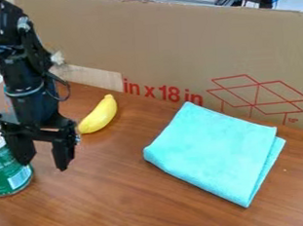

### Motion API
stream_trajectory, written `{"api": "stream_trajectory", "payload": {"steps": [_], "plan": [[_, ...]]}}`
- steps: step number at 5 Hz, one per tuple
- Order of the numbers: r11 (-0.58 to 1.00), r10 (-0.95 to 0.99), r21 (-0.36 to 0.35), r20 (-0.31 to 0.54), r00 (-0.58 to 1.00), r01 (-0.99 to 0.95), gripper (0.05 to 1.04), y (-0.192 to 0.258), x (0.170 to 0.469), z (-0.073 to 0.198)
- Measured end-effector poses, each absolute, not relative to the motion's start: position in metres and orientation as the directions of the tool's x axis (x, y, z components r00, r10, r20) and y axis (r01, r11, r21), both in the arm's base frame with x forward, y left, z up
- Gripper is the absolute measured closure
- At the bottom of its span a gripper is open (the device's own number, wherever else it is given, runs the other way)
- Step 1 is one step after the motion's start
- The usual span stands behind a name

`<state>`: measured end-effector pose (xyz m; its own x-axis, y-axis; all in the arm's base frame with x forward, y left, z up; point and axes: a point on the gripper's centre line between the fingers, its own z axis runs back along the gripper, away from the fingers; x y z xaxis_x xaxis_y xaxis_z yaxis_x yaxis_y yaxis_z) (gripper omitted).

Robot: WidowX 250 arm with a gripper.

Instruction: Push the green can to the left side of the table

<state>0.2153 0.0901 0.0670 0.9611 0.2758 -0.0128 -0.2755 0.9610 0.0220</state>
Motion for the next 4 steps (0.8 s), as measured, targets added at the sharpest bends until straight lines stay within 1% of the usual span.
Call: {"api": "stream_trajectory", "payload": {"steps": [1, 2, 3, 4], "plan": [[0.955, 0.29, 0.079, -0.034, 0.956, -0.287, 0.083, 0.095, 0.204, 0.084], [0.949, 0.302, 0.114, -0.067, 0.951, -0.294, 0.083, 0.098, 0.196, 0.105], [0.985, 0.154, 0.088, -0.075, 0.985, -0.147, 0.083, 0.076, 0.196, 0.128], [0.997, 0.055, 0.061, -0.016, 0.998, -0.054, 0.083, 0.054, 0.198, 0.143]]}}
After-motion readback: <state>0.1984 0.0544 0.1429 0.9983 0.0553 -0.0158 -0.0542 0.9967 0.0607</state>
